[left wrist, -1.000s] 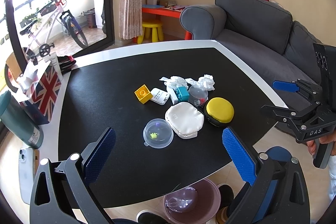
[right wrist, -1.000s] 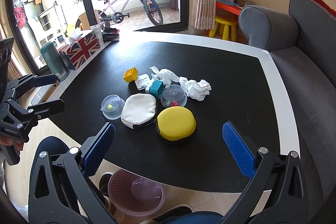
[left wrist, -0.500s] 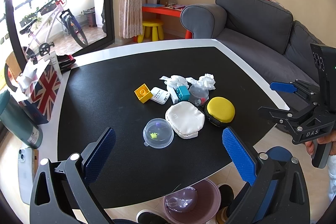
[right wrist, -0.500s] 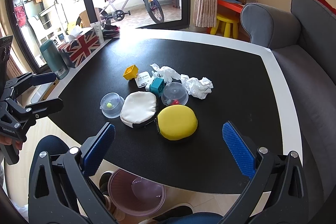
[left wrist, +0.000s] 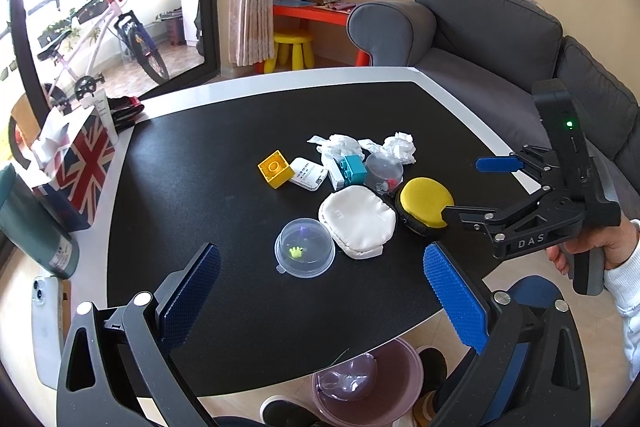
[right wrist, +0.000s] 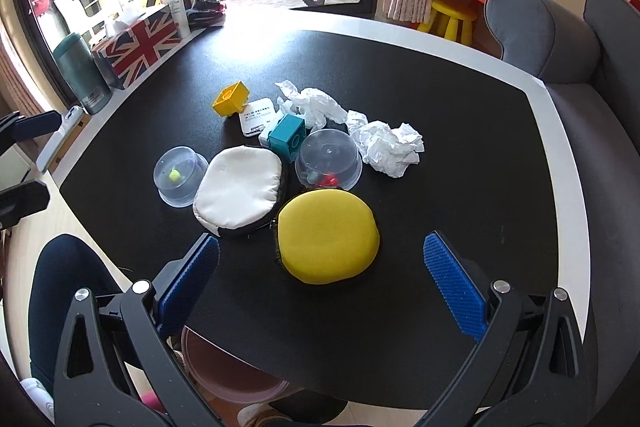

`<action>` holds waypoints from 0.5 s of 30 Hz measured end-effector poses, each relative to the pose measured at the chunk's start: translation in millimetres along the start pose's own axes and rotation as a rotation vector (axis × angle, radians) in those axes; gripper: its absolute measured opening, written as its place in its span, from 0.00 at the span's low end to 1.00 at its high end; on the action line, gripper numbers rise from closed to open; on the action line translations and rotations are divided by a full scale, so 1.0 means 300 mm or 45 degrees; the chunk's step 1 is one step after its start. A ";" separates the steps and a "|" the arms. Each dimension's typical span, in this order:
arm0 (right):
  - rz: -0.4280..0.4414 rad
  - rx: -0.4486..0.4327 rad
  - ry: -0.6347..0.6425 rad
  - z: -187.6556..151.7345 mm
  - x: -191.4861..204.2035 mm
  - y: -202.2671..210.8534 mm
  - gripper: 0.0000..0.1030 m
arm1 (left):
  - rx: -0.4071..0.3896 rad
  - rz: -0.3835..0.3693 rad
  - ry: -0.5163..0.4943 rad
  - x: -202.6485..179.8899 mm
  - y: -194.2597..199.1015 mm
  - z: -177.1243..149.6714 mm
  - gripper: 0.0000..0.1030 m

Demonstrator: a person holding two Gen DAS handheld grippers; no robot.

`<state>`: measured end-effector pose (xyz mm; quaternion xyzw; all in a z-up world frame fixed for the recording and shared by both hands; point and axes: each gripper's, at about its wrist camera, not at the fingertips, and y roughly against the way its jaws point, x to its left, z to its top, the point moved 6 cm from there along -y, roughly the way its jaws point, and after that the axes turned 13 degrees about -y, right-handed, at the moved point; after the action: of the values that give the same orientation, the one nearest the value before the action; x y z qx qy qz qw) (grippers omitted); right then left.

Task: Collect trash
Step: 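Reach the right tool to the yellow round pad and close on it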

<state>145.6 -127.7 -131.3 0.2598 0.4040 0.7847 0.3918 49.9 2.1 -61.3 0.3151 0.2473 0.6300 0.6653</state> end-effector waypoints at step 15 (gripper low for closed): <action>-0.042 0.220 0.063 -0.005 -0.037 -0.210 0.96 | 0.035 0.003 0.020 0.020 -0.024 -0.023 0.94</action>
<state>176.2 -114.3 -185.9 0.2664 0.4839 0.7466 0.3708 50.3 8.7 -71.0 0.3196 0.2607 0.6299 0.6581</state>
